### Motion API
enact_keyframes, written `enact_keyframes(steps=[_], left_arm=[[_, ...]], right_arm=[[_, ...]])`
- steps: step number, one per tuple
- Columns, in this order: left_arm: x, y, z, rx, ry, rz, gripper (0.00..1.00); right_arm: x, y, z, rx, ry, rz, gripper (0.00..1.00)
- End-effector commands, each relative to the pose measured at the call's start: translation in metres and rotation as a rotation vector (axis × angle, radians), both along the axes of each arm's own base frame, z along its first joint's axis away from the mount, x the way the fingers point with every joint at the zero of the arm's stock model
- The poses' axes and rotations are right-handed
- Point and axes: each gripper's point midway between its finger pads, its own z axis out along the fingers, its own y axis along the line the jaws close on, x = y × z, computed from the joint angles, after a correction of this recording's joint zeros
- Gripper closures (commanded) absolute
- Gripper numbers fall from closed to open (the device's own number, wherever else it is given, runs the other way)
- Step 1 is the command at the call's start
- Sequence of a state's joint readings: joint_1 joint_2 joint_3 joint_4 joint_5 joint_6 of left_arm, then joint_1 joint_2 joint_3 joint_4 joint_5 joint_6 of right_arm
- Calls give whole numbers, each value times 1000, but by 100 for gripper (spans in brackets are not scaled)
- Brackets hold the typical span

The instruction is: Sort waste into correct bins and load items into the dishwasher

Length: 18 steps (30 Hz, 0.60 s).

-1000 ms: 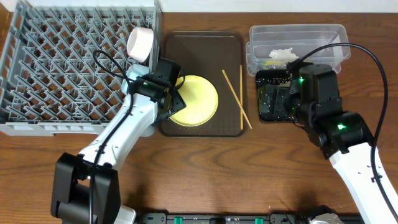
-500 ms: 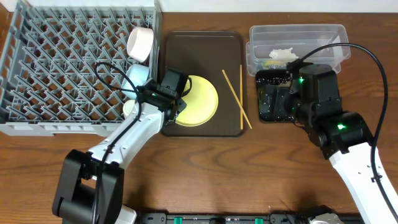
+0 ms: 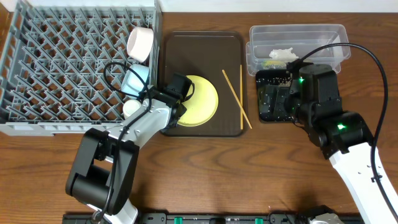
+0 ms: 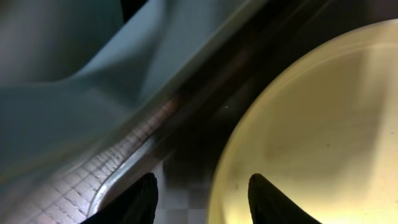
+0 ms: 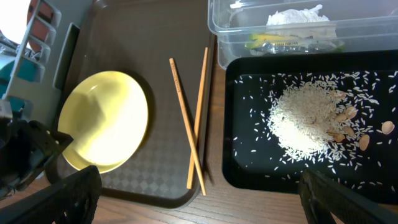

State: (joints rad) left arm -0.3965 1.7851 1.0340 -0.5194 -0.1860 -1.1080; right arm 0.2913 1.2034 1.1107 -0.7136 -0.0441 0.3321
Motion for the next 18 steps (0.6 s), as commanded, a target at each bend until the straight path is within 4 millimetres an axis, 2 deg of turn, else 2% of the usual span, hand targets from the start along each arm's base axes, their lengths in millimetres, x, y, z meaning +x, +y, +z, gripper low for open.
enact_keyframes(steps=[1, 11, 16, 18], left_arm=[[-3, 2, -5, 7, 7, 22, 52], [-1, 0, -5, 1, 2, 21, 74], [0, 0, -5, 0, -1, 21, 81], [0, 0, -4, -1, -4, 20, 88]], right_arm=[[3, -3, 2, -6, -8, -17, 1], [3, -4, 2, -6, -9, -17, 1], [3, -4, 2, -6, -8, -17, 1], [3, -3, 2, -6, -8, -17, 1]])
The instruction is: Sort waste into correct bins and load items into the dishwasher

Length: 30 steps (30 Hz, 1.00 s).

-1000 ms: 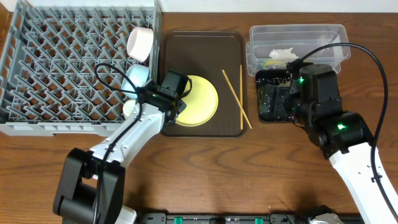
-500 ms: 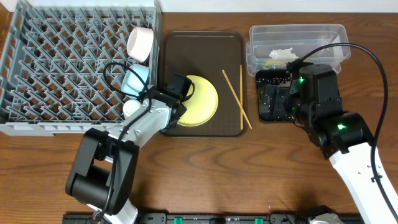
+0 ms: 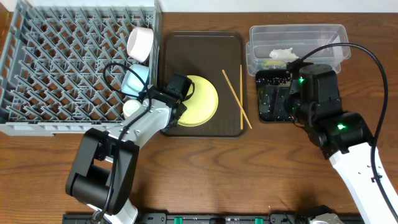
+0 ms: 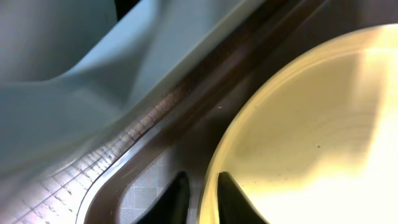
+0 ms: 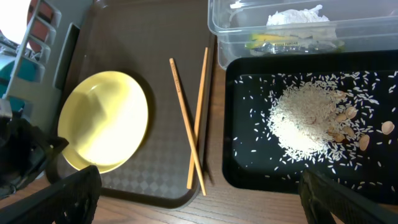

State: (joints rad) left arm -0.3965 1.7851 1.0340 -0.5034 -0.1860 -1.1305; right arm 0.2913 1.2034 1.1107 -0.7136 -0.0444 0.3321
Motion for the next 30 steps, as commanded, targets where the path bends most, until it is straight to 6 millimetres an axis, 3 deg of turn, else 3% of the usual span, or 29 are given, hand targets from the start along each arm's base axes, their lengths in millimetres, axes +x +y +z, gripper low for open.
enact_keyframes(steps=[1, 12, 15, 23, 30], left_arm=[[-3, 1, -5, 8, 14, -2, 91], [3, -11, -3, -8, -8, -85, 92], [9, -13, 6, -9, -32, -112, 93], [38, -25, 74, 45, -207, -381, 93], [42, -20, 124, 100, -336, -454, 92]], right_arm=[[3, -4, 2, -6, -9, -17, 1], [3, -4, 2, -6, -8, -17, 1], [3, -4, 2, -6, -9, -17, 1], [3, -4, 2, -6, -9, -17, 1], [3, -4, 2, -6, -8, -17, 1]])
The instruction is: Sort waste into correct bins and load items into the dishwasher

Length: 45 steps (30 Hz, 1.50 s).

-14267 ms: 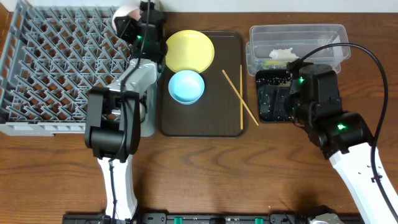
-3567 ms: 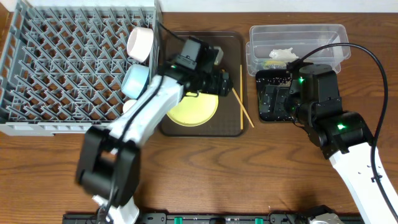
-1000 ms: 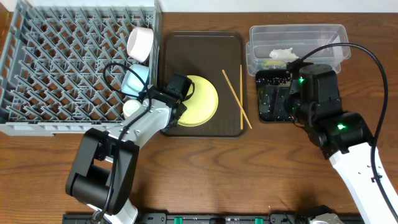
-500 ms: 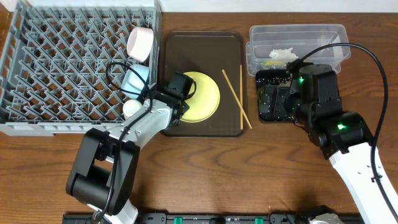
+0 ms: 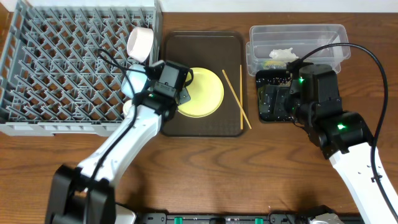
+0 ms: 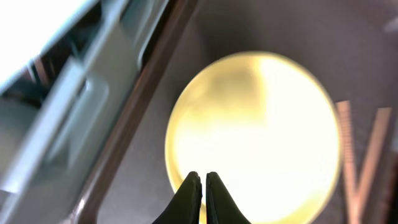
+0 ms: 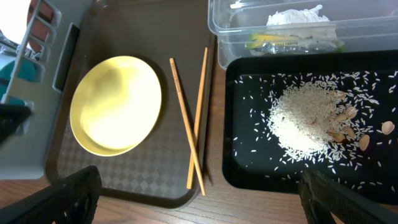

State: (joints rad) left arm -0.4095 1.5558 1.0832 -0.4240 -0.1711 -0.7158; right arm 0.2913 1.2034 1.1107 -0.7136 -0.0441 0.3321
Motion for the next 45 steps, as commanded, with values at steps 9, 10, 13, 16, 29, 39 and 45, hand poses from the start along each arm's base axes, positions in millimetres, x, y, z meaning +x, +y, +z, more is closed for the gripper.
enact_keyframes(steps=[9, 10, 13, 16, 29, 39, 45], left_arm=[[4, 4, 24, 23, -66, -12, 88], [4, 3, 21, 8, -57, 10, 78], [3, 3, 1, -38, -7, 102, 41], [0, 2, -23, -52, 61, 154, 38], [-24, -26, -75, -5, 183, 177, 48], [-29, -24, -109, -17, 236, 287, 48], [-28, -26, -115, -22, 240, 285, 65]], right_arm=[[3, -4, 2, -6, -8, -17, 1], [3, -4, 2, -6, -8, -17, 1], [3, -4, 2, -6, -9, -17, 1], [3, -4, 2, -6, -8, -17, 1], [3, -4, 2, -6, -8, -17, 1], [3, -4, 2, -6, -9, -17, 1], [3, -4, 2, -6, -8, -17, 1]])
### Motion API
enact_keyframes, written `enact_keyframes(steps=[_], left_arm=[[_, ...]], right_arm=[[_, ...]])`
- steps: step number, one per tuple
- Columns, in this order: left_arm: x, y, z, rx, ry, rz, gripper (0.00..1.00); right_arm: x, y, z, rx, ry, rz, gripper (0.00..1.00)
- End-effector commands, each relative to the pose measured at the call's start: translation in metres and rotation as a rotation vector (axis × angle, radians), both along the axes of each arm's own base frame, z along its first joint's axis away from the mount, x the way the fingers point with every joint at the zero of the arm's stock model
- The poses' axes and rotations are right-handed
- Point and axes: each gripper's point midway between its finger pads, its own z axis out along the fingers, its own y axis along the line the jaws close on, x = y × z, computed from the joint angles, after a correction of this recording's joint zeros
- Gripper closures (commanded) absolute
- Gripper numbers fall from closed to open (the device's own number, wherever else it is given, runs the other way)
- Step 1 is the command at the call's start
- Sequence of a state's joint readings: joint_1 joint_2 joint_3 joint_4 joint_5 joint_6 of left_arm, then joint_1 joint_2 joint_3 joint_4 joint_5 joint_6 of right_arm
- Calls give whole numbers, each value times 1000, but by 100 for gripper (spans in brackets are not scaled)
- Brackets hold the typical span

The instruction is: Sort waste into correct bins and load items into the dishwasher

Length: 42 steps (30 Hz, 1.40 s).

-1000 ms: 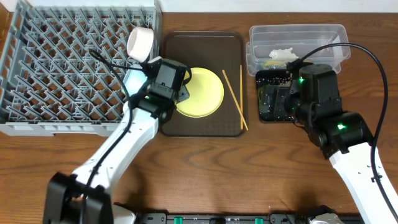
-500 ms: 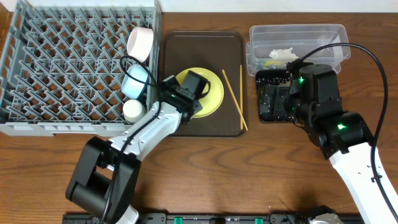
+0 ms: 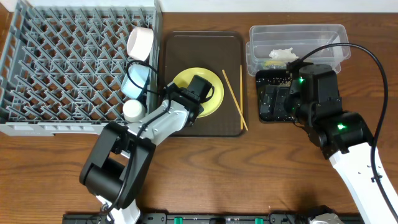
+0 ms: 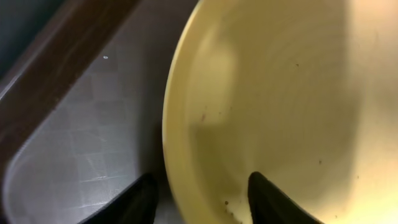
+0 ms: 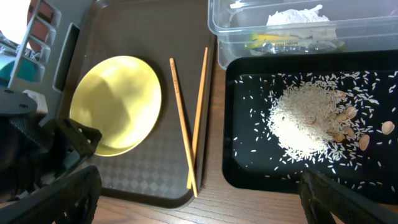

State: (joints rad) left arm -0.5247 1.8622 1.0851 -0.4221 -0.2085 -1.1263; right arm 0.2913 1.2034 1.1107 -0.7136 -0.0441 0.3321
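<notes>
A yellow plate (image 3: 211, 96) lies on the brown serving tray (image 3: 202, 46), with two chopsticks (image 3: 236, 102) to its right. My left gripper (image 4: 205, 202) is open low at the plate, one finger on the tray and the other over the plate's inside, so its rim (image 4: 180, 155) runs between them. In the overhead view the left gripper (image 3: 198, 88) sits over the plate's left half. My right gripper (image 5: 198, 186) hangs open high above the tray's right edge, holding nothing. The plate (image 5: 118, 102) and chopsticks (image 5: 186, 124) show below it.
A grey dish rack (image 3: 62, 62) at the left holds a white cup (image 3: 140, 42), a blue cup (image 3: 135, 81) and another white piece (image 3: 132, 110). A clear bin (image 3: 297, 40) with paper waste and a black tray (image 5: 249, 155) of rice (image 5: 305, 121) stand at the right.
My left gripper was shut and higher, at the plate's left side. Now it is open and low, straddling the plate's rim. The chopsticks have shifted slightly. The right arm is unchanged.
My left gripper first stood open at the plate's left rim, then nearly shut there. Later it was shut and raised, with the plate a little farther right on the tray. Now it is open around the rim again. The right gripper stayed open throughout.
</notes>
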Motion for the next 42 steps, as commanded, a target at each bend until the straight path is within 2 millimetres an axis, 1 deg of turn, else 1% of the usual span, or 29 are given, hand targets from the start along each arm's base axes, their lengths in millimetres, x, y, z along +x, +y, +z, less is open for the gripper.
enact_keyframes(steps=[1, 2, 3, 4, 11, 13, 15, 17, 20, 22, 26, 27, 32, 34, 37, 39, 42], left_arm=[[-1, 4, -4, 11, 3, 21, 73], [0, 3, -3, 10, 1, 21, 78], [0, 3, -3, 10, 0, 20, 81], [0, 3, -3, 10, 1, 20, 91], [0, 3, -3, 9, -1, 20, 92], [1, 3, 0, 6, -8, 20, 93], [5, 5, 7, 16, -30, 6, 93], [12, 9, 20, 46, -71, -14, 93], [24, 21, 50, 122, -162, -51, 93], [31, 32, 75, 192, -236, -60, 93], [44, 55, 141, 356, -407, -97, 93], [48, 60, 161, 411, -457, -120, 92], [65, 69, 243, 676, -629, -279, 93], [72, 70, 264, 762, -669, -335, 93], [82, 79, 283, 879, -688, -383, 93], [87, 91, 290, 923, -688, -372, 93], [94, 120, 298, 975, -677, -319, 93]], right_arm=[[3, -4, 2, -6, -8, -17, 1], [3, -4, 2, -6, -9, -17, 1], [3, -4, 2, -6, -8, -17, 1], [3, -4, 2, -6, -8, -17, 1], [3, -4, 2, -6, -8, -17, 1], [3, -4, 2, -6, -8, -17, 1], [3, -4, 2, -6, -8, -17, 1], [2, -3, 2, -6, -8, -17, 1], [3, -4, 2, -6, -8, -17, 1], [3, -4, 2, -6, -9, -17, 1], [3, -4, 2, -6, -9, -17, 1], [3, -4, 2, -6, -8, -17, 1], [3, -4, 2, -6, -8, -17, 1], [3, -4, 2, -6, -8, -17, 1], [3, -4, 2, -6, -8, -17, 1], [3, -3, 2, -5, -8, -17, 1], [3, -4, 2, -6, -8, -17, 1]])
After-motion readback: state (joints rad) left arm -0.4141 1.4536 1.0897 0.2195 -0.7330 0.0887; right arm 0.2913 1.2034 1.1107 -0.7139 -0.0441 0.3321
